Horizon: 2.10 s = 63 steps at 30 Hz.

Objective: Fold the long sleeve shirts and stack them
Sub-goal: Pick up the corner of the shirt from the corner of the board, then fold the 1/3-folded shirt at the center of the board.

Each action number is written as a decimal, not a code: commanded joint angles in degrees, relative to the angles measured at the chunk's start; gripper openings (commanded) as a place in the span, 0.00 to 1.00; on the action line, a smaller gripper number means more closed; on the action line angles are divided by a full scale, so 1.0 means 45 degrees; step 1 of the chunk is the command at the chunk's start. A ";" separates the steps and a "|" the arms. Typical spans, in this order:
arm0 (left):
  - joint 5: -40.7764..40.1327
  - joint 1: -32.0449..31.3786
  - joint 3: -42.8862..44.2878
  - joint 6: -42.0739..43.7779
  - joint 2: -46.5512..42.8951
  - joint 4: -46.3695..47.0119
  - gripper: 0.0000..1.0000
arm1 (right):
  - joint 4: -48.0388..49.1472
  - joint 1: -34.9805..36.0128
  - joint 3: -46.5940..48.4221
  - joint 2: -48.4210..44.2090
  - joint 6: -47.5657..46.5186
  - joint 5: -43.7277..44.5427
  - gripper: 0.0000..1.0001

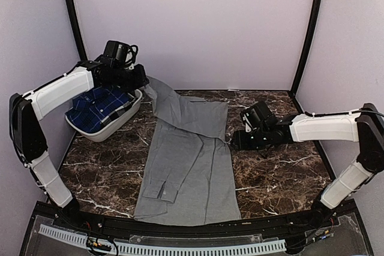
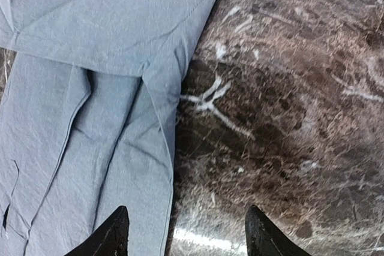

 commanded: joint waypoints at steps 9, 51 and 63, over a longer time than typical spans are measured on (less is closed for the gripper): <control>0.0142 0.1311 0.0741 0.0890 -0.0657 -0.1109 0.00 | -0.1842 0.3074 -0.1626 -0.1280 0.2183 -0.0889 0.56; 0.1581 0.1512 0.5644 0.0340 0.2805 0.1068 0.00 | -0.4707 0.5633 -0.3457 -0.4258 0.5682 -0.0763 0.00; -0.0944 0.1642 0.5043 0.1627 0.1136 0.0238 0.00 | -0.3342 0.7508 -0.0751 -0.1572 0.3998 -0.1325 0.00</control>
